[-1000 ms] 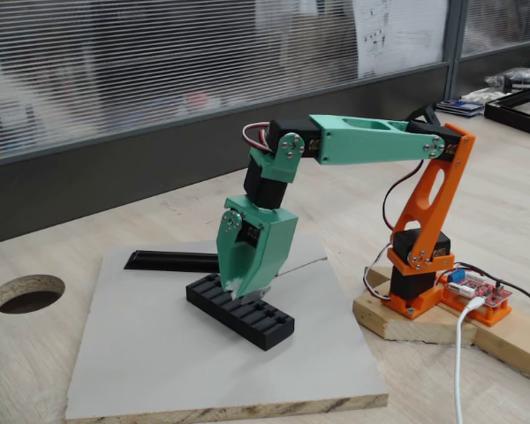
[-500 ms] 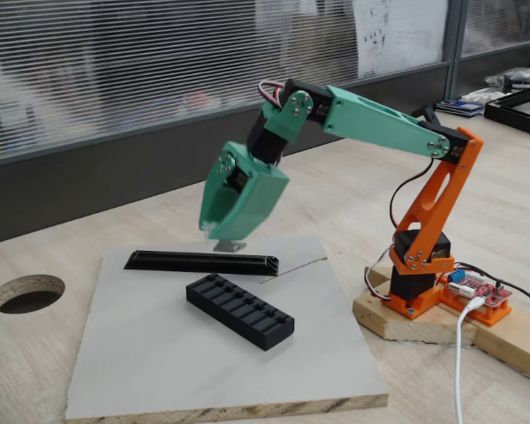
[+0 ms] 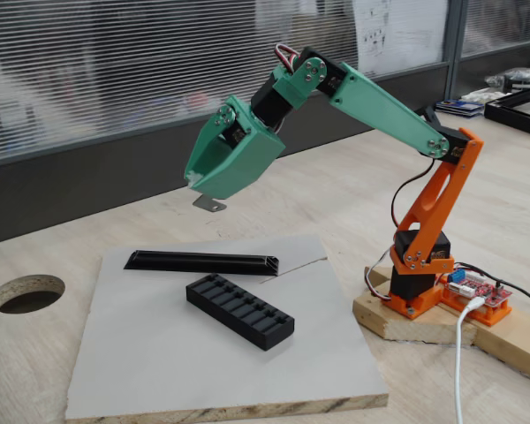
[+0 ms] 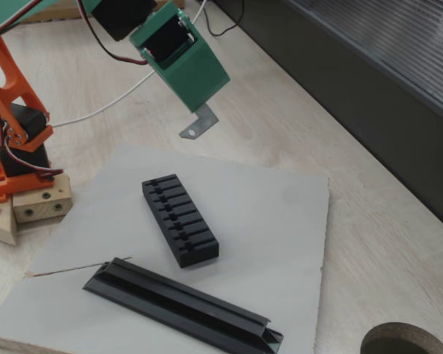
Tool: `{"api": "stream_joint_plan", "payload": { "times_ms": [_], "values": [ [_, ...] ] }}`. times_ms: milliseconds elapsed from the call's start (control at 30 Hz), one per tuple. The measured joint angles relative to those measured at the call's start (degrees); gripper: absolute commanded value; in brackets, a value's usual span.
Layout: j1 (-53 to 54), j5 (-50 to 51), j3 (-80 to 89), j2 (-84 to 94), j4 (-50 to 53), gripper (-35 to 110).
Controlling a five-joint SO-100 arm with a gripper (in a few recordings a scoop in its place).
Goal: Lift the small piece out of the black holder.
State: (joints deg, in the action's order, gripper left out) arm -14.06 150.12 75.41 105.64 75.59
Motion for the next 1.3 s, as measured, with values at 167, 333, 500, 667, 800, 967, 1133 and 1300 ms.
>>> {"api": "stream_joint_plan", "payload": {
  "times_ms": [167, 333, 500, 667, 800, 967, 1133, 1300],
  "values": [
    [0.0, 0.0, -4.31, 0.0, 0.0, 4],
    [0.0, 0.0, -9.84, 0.0, 0.0, 4],
    [0.0, 0.0, -12.83, 0.0, 0.0, 4],
    [0.0, 0.0, -13.8, 0.53, 0.0, 4],
    [-0.09, 0.0, -13.71, 2.99, 0.0, 4],
    [0.0, 0.0, -13.71, 3.69, 0.0, 4],
    [0.97, 0.0, -13.71, 3.69, 0.0, 4],
    [0.79, 0.0, -13.71, 3.69, 0.09, 4]
  ]
}}
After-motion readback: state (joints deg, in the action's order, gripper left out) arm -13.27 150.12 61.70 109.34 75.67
